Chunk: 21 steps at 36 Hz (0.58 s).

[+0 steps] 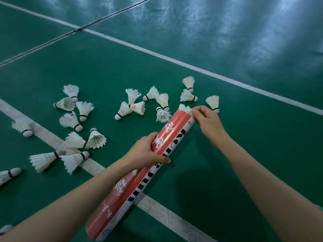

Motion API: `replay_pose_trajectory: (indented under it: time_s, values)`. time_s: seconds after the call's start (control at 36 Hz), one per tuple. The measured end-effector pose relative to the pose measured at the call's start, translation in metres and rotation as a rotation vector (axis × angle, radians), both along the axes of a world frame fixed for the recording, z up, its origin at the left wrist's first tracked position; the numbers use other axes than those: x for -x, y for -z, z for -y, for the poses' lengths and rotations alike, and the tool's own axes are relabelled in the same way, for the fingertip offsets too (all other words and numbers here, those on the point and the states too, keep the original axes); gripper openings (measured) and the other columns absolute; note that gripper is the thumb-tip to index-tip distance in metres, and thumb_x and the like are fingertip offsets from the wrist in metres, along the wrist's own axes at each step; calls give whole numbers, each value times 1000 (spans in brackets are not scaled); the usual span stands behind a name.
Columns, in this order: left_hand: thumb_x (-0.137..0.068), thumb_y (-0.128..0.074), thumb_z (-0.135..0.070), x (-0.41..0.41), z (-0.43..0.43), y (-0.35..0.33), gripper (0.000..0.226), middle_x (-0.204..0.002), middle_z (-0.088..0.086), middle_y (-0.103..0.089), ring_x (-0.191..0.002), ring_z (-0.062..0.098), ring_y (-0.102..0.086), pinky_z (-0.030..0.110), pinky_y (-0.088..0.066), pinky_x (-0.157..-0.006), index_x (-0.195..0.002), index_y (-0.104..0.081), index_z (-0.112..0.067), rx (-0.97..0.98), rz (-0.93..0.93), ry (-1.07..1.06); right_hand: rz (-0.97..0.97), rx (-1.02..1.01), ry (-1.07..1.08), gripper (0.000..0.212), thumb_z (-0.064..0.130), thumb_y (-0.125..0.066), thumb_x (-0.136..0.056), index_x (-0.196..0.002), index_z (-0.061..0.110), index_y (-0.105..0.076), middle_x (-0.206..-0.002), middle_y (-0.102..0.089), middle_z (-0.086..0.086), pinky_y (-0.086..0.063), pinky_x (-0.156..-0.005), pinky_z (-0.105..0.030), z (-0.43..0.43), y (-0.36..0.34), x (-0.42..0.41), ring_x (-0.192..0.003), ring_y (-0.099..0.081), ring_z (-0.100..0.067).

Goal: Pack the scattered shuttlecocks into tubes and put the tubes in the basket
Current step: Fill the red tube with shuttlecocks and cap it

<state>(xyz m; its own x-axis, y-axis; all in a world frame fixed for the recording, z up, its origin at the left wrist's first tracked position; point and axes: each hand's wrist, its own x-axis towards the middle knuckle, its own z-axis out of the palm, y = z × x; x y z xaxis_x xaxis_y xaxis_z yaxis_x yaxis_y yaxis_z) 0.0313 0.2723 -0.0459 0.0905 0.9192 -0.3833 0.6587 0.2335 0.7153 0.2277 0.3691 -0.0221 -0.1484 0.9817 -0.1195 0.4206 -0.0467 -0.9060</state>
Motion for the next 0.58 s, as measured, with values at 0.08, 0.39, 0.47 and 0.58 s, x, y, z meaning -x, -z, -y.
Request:
replay_pose_trajectory:
  time_s: [0.08,0.39,0.47,0.58]
  values:
    - [-64,-83,-46,-8,-1,-12,78,-98,-3,-58,-81,13,-62,30,-54,-75,-128,-40,-36,-62,65,-52,-56,-74,-18,29,42,-36,-101,-99,33,-63,-98,-64,14,-45,-96,-31,11,-23,-3,-98,-58,-5]
    - [-53,-82,-57,-7,-17,-33,96,-101,-4,-56,-83,14,-61,41,-55,-80,-136,-37,-40,-200,-51,-98,-191,26,-46,60,66,-31,-91,-93,24,-73,-110,-69,1,-41,-106,-38,3,-54,-9,-111,-60,-12]
    - [-60,-81,-53,-3,-22,-31,97,-102,-5,-47,-86,13,-54,39,-52,-82,-142,-30,-38,-192,-179,-54,-216,77,-22,58,52,-23,-99,-85,23,-71,-99,-70,2,-45,-103,-37,6,-42,-10,-107,-61,-12]
    - [-64,-81,-50,6,-28,-22,98,-102,-4,-45,-87,12,-52,34,-50,-80,-144,-26,-38,-174,-221,-39,-239,90,-43,57,53,-17,-99,-94,28,-68,-104,-69,6,-42,-104,-32,9,-25,-3,-113,-58,-11]
